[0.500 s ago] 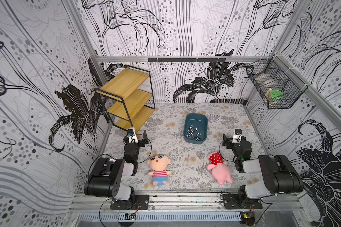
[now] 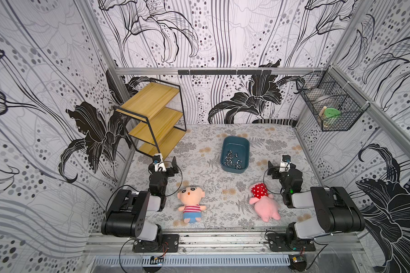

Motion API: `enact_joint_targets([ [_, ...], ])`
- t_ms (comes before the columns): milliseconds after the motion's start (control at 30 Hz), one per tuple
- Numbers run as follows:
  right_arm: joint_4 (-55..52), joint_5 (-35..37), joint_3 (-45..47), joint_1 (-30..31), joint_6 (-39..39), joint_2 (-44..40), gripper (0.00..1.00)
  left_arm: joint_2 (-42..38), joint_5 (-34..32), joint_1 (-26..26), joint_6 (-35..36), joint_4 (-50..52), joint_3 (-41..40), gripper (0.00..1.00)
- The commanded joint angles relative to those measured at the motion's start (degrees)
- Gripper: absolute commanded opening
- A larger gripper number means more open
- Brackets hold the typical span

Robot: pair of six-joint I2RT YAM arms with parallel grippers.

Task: Take out the wing nut from the storage box
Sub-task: Move the storage box to the center of the board.

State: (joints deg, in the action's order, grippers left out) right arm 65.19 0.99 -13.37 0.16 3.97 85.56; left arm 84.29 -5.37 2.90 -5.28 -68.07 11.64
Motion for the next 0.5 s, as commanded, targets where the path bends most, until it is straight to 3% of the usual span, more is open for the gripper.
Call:
enact_joint_targets([
  [0,1.2,-0.8,-0.3,-0.4,-0.2,0.5,0.96,0.3,0.3,-0.3,0.2,-1.4,0.8,0.98],
  [467,0.9,-1.0,-0.4,-0.6,-0.2,0.5,0.96,0.1,1.1,-0.5,0.0,-0.3,1.2,0.98],
])
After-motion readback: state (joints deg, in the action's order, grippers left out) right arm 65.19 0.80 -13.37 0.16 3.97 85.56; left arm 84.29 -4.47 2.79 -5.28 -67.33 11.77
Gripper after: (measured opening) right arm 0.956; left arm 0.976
